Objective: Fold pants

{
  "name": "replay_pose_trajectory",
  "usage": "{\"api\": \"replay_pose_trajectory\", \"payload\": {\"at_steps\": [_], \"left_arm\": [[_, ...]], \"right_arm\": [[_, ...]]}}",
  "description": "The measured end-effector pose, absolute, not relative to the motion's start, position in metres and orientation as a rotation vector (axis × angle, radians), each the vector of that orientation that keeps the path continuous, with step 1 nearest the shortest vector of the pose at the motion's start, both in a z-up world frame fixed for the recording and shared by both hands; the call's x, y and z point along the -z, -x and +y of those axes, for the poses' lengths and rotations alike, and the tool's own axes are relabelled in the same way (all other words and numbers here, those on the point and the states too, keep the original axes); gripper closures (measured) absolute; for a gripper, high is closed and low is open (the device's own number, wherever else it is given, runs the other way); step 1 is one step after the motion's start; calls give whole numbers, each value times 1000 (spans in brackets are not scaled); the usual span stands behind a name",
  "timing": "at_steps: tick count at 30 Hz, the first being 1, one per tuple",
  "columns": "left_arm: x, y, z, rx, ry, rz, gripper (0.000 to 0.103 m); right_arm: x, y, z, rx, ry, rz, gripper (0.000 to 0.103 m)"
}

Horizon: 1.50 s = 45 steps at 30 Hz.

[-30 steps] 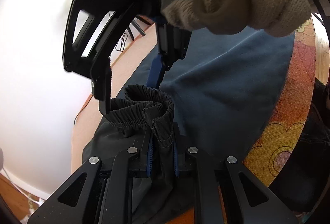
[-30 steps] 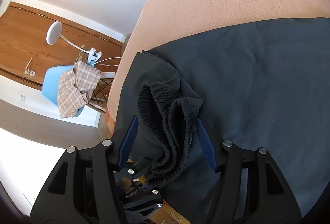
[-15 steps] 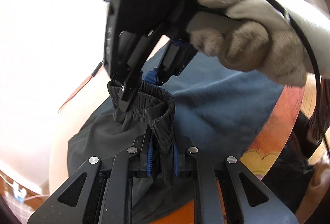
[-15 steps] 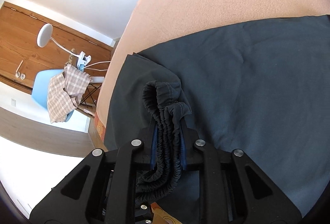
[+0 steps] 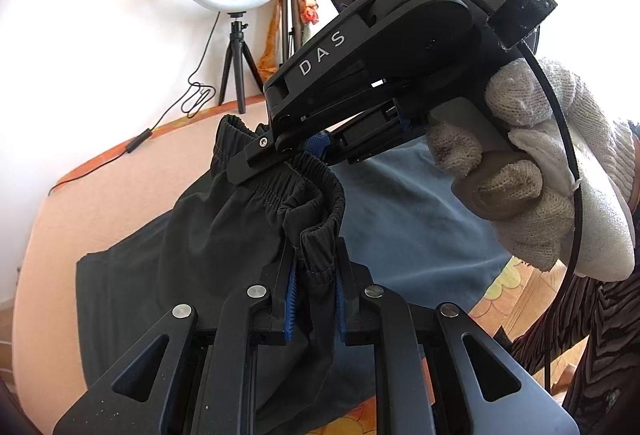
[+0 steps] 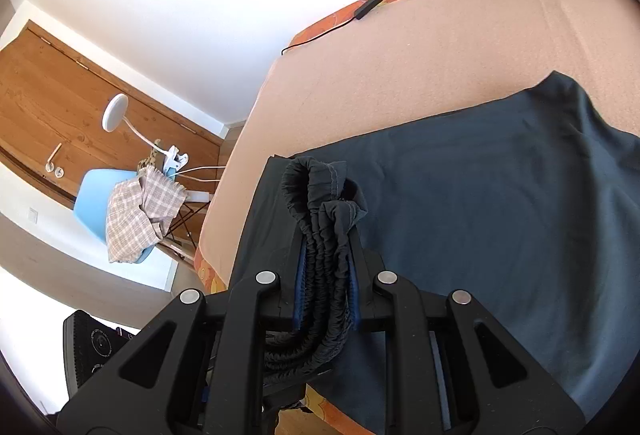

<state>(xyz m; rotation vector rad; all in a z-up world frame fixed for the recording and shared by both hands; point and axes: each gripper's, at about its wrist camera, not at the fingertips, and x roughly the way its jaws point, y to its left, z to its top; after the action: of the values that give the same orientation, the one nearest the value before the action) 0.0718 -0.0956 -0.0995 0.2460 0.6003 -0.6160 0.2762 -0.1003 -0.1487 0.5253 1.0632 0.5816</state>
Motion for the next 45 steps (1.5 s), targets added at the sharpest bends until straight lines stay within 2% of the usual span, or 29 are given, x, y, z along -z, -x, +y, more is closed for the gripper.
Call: {"api": "replay_pose_trajectory", "payload": {"at_steps": [30, 33, 40, 45], "left_arm": [[111, -109, -217, 861, -244, 631, 88], [110, -110, -230, 883, -247, 651, 85], [105, -98, -239, 953, -256, 666, 69], [94, -101, -214, 917, -207, 656, 67]], "right_arm": [[140, -233, -255, -342, -596, 966, 85], [141, -229, -271, -320, -605, 957, 85], [153, -219, -320, -264, -631, 969, 85], [157, -212, -353, -242, -653, 963, 85]]}}
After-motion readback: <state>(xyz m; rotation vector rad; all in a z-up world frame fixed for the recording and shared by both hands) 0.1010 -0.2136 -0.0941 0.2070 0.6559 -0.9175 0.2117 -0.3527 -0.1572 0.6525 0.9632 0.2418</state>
